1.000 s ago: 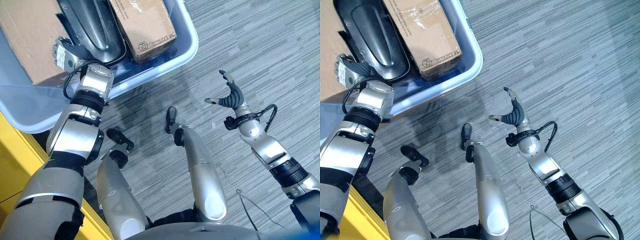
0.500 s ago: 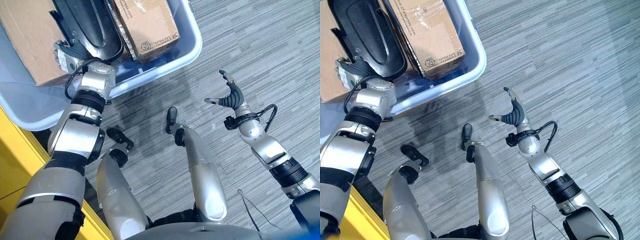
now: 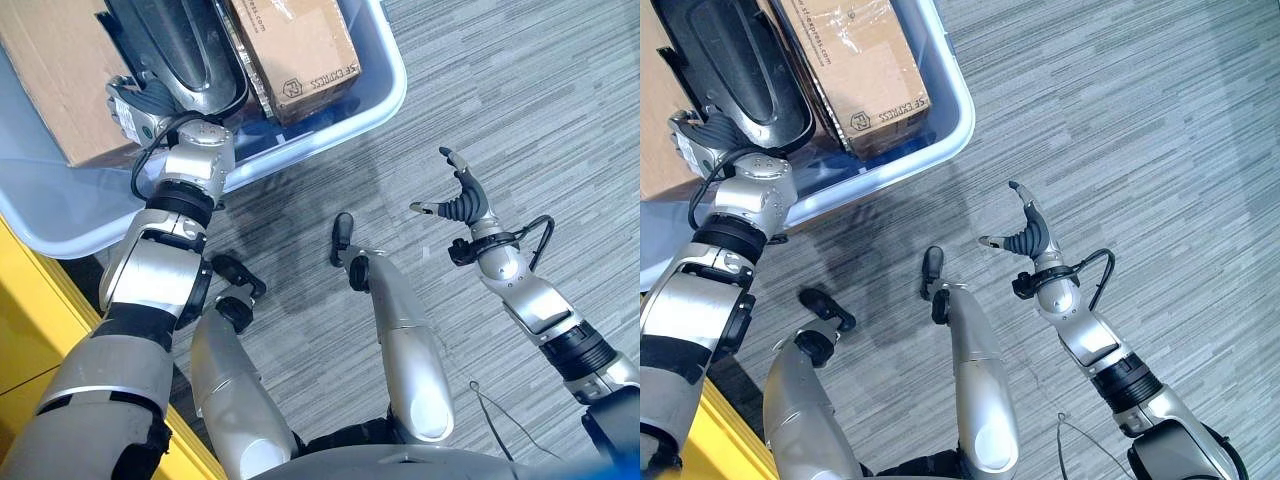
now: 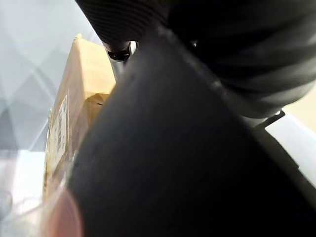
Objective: Move parts from the plastic box to the shelf.
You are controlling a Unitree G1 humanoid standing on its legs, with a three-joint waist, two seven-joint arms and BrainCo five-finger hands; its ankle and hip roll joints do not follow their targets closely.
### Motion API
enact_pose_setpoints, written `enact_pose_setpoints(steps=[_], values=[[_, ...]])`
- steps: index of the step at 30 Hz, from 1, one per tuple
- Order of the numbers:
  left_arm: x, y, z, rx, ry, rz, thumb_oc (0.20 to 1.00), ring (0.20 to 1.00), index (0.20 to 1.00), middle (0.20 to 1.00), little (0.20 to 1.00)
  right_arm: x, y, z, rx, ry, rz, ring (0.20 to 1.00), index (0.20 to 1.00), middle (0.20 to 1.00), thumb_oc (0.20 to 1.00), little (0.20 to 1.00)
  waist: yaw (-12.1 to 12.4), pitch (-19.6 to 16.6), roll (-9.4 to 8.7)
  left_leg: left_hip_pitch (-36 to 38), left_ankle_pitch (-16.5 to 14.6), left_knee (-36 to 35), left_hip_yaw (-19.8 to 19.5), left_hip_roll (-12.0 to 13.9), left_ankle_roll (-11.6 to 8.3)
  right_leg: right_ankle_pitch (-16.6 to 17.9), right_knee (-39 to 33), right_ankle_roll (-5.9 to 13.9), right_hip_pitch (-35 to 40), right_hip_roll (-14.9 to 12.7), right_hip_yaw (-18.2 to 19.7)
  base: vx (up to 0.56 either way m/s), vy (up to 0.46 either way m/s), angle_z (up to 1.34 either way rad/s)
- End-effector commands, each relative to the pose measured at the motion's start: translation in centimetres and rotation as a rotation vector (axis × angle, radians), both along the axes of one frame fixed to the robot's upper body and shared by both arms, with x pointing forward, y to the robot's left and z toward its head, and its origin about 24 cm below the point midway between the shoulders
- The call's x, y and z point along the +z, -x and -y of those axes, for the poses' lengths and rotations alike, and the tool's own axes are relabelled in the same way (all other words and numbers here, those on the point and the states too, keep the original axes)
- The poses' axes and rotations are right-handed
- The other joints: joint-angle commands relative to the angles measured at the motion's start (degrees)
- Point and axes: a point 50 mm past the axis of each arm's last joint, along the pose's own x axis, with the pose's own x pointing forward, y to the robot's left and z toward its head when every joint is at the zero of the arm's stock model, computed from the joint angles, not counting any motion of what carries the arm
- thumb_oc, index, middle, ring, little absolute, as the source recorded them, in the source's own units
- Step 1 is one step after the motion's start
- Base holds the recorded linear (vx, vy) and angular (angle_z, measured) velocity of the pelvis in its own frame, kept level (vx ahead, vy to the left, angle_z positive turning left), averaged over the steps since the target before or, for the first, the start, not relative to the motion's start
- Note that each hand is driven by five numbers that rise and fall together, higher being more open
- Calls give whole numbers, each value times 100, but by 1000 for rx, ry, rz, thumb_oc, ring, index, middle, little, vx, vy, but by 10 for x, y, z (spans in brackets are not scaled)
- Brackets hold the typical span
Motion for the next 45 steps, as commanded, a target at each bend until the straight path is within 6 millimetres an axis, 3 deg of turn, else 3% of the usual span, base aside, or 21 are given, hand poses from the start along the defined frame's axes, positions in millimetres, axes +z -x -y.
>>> enact_pose_setpoints(steps=[1, 7, 15, 24, 29, 31, 38, 45], values=[[-12, -1, 21, -93, 54, 78, 200, 200, 200, 200, 200, 13, 9, 0, 22, -41, 100, 1000, 1000, 1000, 1000, 1000, 36, -118, -391, 172, 19, 390, -336, 168, -563, 135, -360, 729, 491, -130, 8, -20, 17, 4], [-11, 9, 9, -24, -4, 157, 200, 200, 200, 200, 200, 6, 15, 0, 37, -30, 92, 1000, 1000, 1000, 1000, 1000, 117, -118, -235, 840, 237, -68, -108, 99, -581, 77, -577, 713, 1044, -123, 8, -13, 31, 6], [-11, 23, -21, 16, -3, 226, 200, 200, 200, 200, 200, -5, 25, 7, 53, 28, 82, 1000, 1000, 1000, 1000, 1000, 136, -118, 152, 2092, 573, -672, 208, -18, -604, -13, -994, 652, 2100, -111, 43, 18, 65, 1], [-10, 33, -41, 34, 13, 261, 200, 200, 200, 200, 200, -14, 38, 11, 94, 94, 75, 1000, 1000, 1000, 1000, 1000, 108, -120, 454, 2986, 676, -1087, 355, -169, -581, -116, -1276, 607, 2893, -77, -7, 16, 82, 5], [-18, 37, -50, -28, 38, 271, 200, 200, 200, 200, 200, -25, 50, 12, 125, 121, 50, 1000, 1000, 1000, 1000, 1000, 104, -366, 594, 3414, 731, -1384, 446, -279, -574, -180, -1487, 589, 3281, -65, -60, 26, 63, 1], [-22, 37, -49, -61, 54, 278, 200, 200, 200, 200, 200, -27, 53, 11, 131, 123, 48, 1000, 1000, 1000, 1000, 1000, 123, -420, 627, 3505, 745, -1468, 447, -310, -570, -181, -1539, 591, 3373, -72, -86, 14, 46, 3], [-60, 43, -29, -258, 68, 221, 200, 200, 200, 200, 200, -38, 63, 6, 167, 97, 19, 1000, 1000, 1000, 1000, 1000, 334, -775, 791, 3976, 988, -2003, 366, -450, -612, -142, -1999, 610, 4050, -90, -321, 29, 42, 10], [-101, 67, 5, -475, 43, 137, 200, 200, 200, 200, 200, -49, 64, -2, 190, 71, -37, 1000, 1000, 1000, 1000, 1000, 755, -1221, 935, 4272, 1092, -2415, 97, -694, -572, -72, -2388, 637, 4709, -156, -642, 18, 93, 19]])
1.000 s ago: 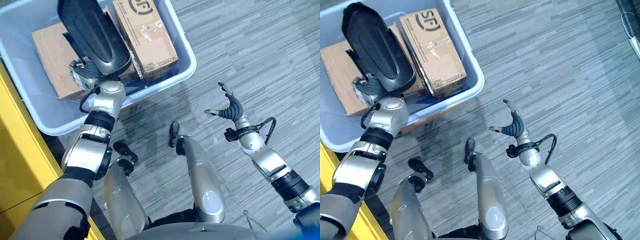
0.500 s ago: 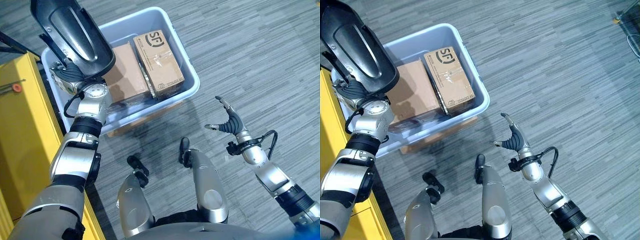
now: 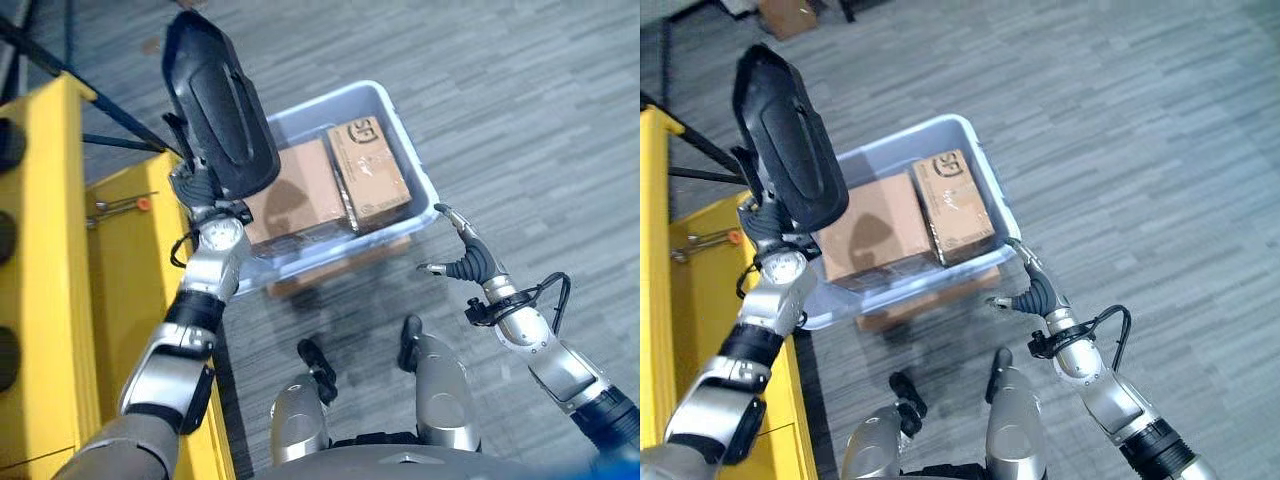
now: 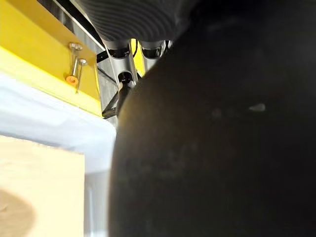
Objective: Move parts from the plastic box to the shelf.
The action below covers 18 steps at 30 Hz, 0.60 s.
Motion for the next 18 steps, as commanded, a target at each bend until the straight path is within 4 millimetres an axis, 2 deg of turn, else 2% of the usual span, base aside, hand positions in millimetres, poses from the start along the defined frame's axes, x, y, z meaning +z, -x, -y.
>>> enact_pose_setpoints(steps=[1, 10, 14, 16, 18], values=[[25, 9, -5, -56, -121, 143, 200, 200, 200, 200, 200, -2, 8, -17, 58, -96, 9, 1000, 1000, 1000, 1000, 1000, 88, -466, -517, 152, -100, 688, -225, 275, -270, 85, -1024, 437, 986, -44, -78, -11, 104, 29], [5, 35, 21, -226, -190, 97, 200, 200, 200, 200, 200, -13, 6, -22, 52, -212, -80, 1000, 1000, 1000, 1000, 1000, 506, -795, -575, 337, -556, 462, -608, -145, -8, 296, -1265, 600, 1408, -163, -203, -27, 93, 21], [-2, 47, 25, -300, -247, 62, 200, 200, 200, 200, 200, -13, 4, -26, 53, -235, -84, 1000, 1000, 1000, 1000, 1000, 724, -914, -589, 429, -603, 292, -811, -319, 56, 412, -1417, 702, 1566, -205, -241, -33, 79, 20], [-11, 53, 26, -385, -160, 20, 200, 200, 200, 200, 200, -11, 2, -29, 58, -247, -81, 1000, 1000, 1000, 1000, 1000, 845, -958, -582, 501, -593, 160, -909, -419, 73, 512, -1558, 773, 1660, -252, -257, -66, 165, 33], [-11, 60, 25, -430, -178, 30, 200, 200, 200, 200, 200, -8, 0, -29, 50, -259, -70, 1000, 1000, 1000, 1000, 1000, 976, -1008, -567, 538, -641, 104, -975, -542, 124, 634, -1689, 876, 1731, -346, -295, -84, 192, 22]])
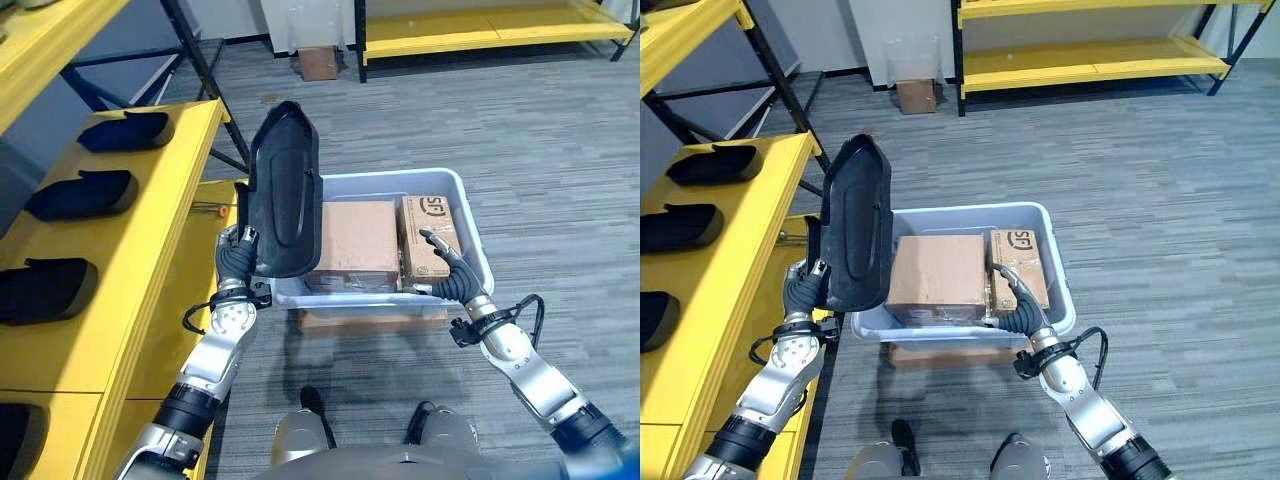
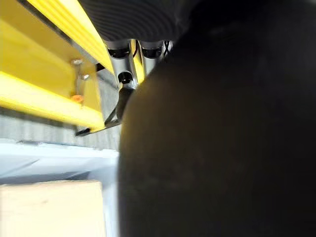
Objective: Move parts from the plastic box to the shelf.
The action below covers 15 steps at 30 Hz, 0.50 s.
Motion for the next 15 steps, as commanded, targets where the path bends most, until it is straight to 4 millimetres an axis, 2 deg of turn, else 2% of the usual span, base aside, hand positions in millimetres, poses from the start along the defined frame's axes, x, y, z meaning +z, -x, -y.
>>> enact_pose_setpoints(steps=[1, 5, 10, 11, 14, 15], values=[[50, -12, -2, -89, -30, 229, 200, 200, 200, 200, 200, 22, -11, -11, 13, -91, 102, 1000, 1000, 1000, 1000, 1000, 42, 101, -209, 325, -581, 487, -257, 6, -70, 731, -1485, 480, 976, 77, 288, -35, 89, 19], [57, -10, 0, -154, -74, 260, 200, 200, 200, 200, 200, 22, -14, -11, -17, -131, 99, 1000, 1000, 1000, 1000, 1000, 179, 62, -218, 302, -696, 550, -281, -145, 36, 867, -1564, 600, 1009, -63, 222, -83, 176, 18], [62, -9, 8, -255, -89, 274, 200, 200, 200, 200, 200, 23, -18, -14, -61, -156, 108, 1000, 1000, 1000, 1000, 1000, 389, 0, -201, 301, -824, 531, -341, -456, 223, 1180, -1569, 707, 1024, -337, 78, -87, 214, 15], [59, -9, 8, -273, -57, 242, 200, 200, 200, 200, 200, 23, -20, -15, -76, -160, 110, 1000, 1000, 1000, 1000, 1000, 472, -12, -174, 353, -848, 440, -354, -577, 281, 1354, -1509, 757, 960, -441, -23, -83, 217, 11], [55, -5, 7, -283, -19, 232, 200, 200, 200, 200, 200, 24, -23, -21, -73, -170, 116, 1000, 1000, 1000, 1000, 1000, 602, -15, -133, 519, -808, 100, -320, -733, 346, 1789, -1361, 906, 787, -642, -331, -84, 193, 9], [55, -5, 7, -286, -11, 235, 200, 200, 200, 200, 200, 24, -23, -21, -70, -172, 117, 1000, 1000, 1000, 1000, 1000, 610, -20, -118, 535, -790, 25, -340, -754, 358, 1799, -1313, 925, 753, -647, -334, -92, 159, -7]])
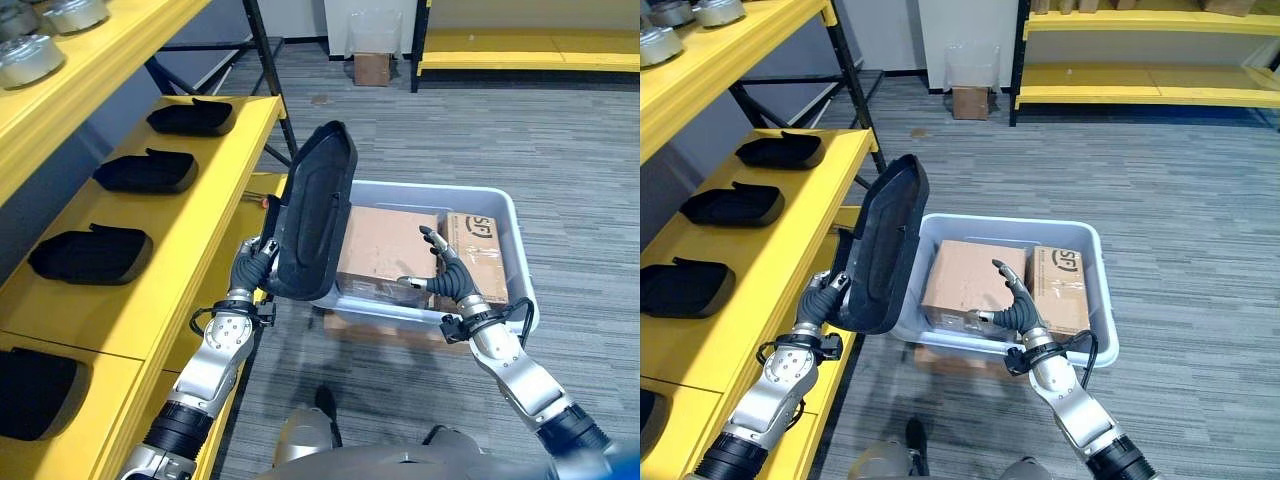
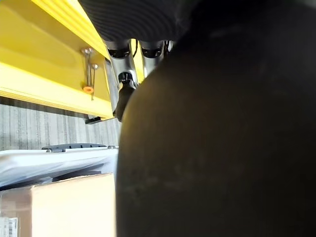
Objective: Move parts from the plastic box to the shelf.
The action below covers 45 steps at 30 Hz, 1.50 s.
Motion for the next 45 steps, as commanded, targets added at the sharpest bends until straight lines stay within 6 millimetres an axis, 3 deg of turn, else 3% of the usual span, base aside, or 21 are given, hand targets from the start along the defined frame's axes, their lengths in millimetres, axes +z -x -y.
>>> enact_pose_setpoints(steps=[1, 3, 4, 5, 6, 8, 10, 12, 17, 22, 24, 25, 29, 33, 34, 36, 37, 38, 39, 45], values=[[51, -7, -2, -62, 35, 248, 200, 200, 200, 200, 200, 27, -20, -10, 13, -48, 135, 1000, 1000, 1000, 1000, 1000, 184, 2, -61, 529, -608, -102, -194, -318, 148, 1254, -546, 596, 206, -264, 198, -68, 93, -7], [52, -9, 1, -87, 63, 251, 200, 200, 200, 200, 200, 27, -18, -7, 14, -49, 136, 1000, 1000, 1000, 1000, 1000, 96, -34, -59, 462, -587, -139, -444, -368, 193, 906, -362, 502, 77, 84, 564, -49, 24, 3], [51, -10, 4, -104, 94, 239, 200, 200, 200, 200, 200, 26, -16, -5, 9, -45, 139, 1000, 1000, 1000, 1000, 1000, 15, -66, -91, 431, -542, -210, -641, -410, 200, 631, -394, 420, 59, 465, 854, -78, -58, 19], [51, -10, 7, -123, 113, 236, 200, 200, 200, 200, 200, 26, -14, 0, 1, -39, 145, 1000, 1000, 1000, 1000, 1000, -71, -98, -136, 353, -379, -283, -748, -445, 205, 544, -525, 250, 51, 809, 1029, -60, -65, 43], [51, -10, 8, -128, 113, 236, 200, 200, 200, 200, 200, 26, -13, 1, 0, -39, 146, 1000, 1000, 1000, 1000, 1000, -96, -117, -148, 344, -358, -306, -792, -457, 196, 516, -566, 223, 58, 894, 1083, -59, -84, 93], [46, -6, 16, -168, 124, 229, 200, 200, 200, 200, 200, 22, -8, 12, -22, -25, 146, 1000, 1000, 1000, 1000, 1000, -263, -217, -233, 278, -235, -454, -1197, -593, 154, 303, -808, -22, 104, 1507, 1645, 0, -91, 100], [39, -2, 21, -199, 156, 221, 200, 200, 200, 200, 200, 18, -3, 19, -50, -25, 139, 1000, 1000, 1000, 1000, 1000, -421, -281, -281, 218, -137, -538, -1564, -713, 154, 302, -813, -144, 51, 1901, 2264, -23, -96, 72], [37, 0, 25, -207, 157, 216, 200, 200, 200, 200, 200, 17, 0, 22, -55, -23, 138, 1000, 1000, 1000, 1000, 1000, -488, -327, -300, 179, -120, -562, -1677, -762, 145, 245, -900, -192, 95, 1999, 2470, -26, -99, 66], [28, 1, 31, -228, 166, 191, 200, 200, 200, 200, 200, 10, 2, 28, -68, 11, 119, 1000, 1000, 1000, 1000, 1000, -526, -356, -318, 131, -91, -534, -1886, -761, 103, 263, -1200, -216, 195, 1995, 2607, -66, -159, 55], [24, 8, 23, -211, 157, 164, 200, 200, 200, 200, 200, 8, 8, 36, -94, -6, 111, 1000, 1000, 1000, 1000, 1000, -576, -368, -284, 183, -90, -575, -1868, -743, 73, 241, -1228, -197, 250, 1965, 2577, -42, -86, 25], [25, 9, 21, -225, 171, 162, 200, 200, 200, 200, 200, 7, 12, 42, -108, -6, 96, 1000, 1000, 1000, 1000, 1000, -644, -365, -258, 208, -121, -533, -1573, -719, 44, 223, -1249, -188, 290, 1913, 2405, -35, -44, 28], [26, 9, 21, -253, 172, 161, 200, 200, 200, 200, 200, 4, 17, 47, -138, -10, 88, 1000, 1000, 1000, 1000, 1000, -755, -348, -236, 239, -154, -491, -1106, -667, 6, 217, -1273, -165, 330, 1851, 2176, -43, -31, 44], [27, 7, 27, -291, 191, 151, 200, 200, 200, 200, 200, 3, 20, 53, -178, 4, 98, 1000, 1000, 1000, 1000, 1000, -972, -312, -277, 293, -308, -150, -270, -507, -85, 252, -1296, -142, 359, 1686, 1776, -58, -24, 110], [32, 6, 29, -284, 189, 178, 200, 200, 200, 200, 200, 5, 17, 54, -182, 18, 100, 1000, 1000, 1000, 1000, 1000, -1027, -207, -399, 193, -694, 783, 55, -153, -213, 186, -1210, -170, 450, 1454, 1610, -18, 25, 90], [36, 5, 28, -268, 189, 193, 200, 200, 200, 200, 200, 8, 15, 56, -179, 30, 113, 1000, 1000, 1000, 1000, 1000, -1054, -146, -444, 114, -690, 1245, 265, 203, -286, 177, -1114, -227, 426, 1333, 1519, -90, 77, 37], [39, 4, 24, -241, 193, 200, 200, 200, 200, 200, 200, 7, 16, 57, -174, 35, 112, 1000, 1000, 1000, 1000, 1000, -1096, -145, -438, 172, -504, 1381, 370, 511, -366, 145, -1066, -277, 392, 1276, 1468, -68, 89, 14], [40, 4, 23, -236, 194, 199, 200, 200, 200, 200, 200, 7, 16, 57, -171, 36, 111, 1000, 1000, 1000, 1000, 1000, -1103, -146, -435, 178, -474, 1393, 374, 547, -386, 138, -1061, -288, 390, 1277, 1460, -44, 131, 49], [41, 2, 20, -220, 200, 203, 200, 200, 200, 200, 200, 7, 17, 59, -168, 41, 105, 1000, 1000, 1000, 1000, 1000, -1153, -177, -408, 295, -141, 1381, 510, 874, -526, 103, -1074, -335, 399, 1240, 1376, -38, 153, 69], [42, 1, 19, -211, 196, 208, 200, 200, 200, 200, 200, 7, 18, 59, -165, 44, 103, 1000, 1000, 1000, 1000, 1000, -1182, -197, -386, 362, -34, 1331, 562, 980, -579, 80, -1069, -358, 399, 1225, 1326, -41, 217, 48], [39, -4, 15, -169, 174, 191, 200, 200, 200, 200, 200, 0, 22, 61, -151, 45, 72, 1000, 1000, 1000, 1000, 1000, -1300, -273, -186, 616, 190, 634, 871, 1056, -652, -92, -908, -376, 430, 1102, 1013, -41, 293, 58]])
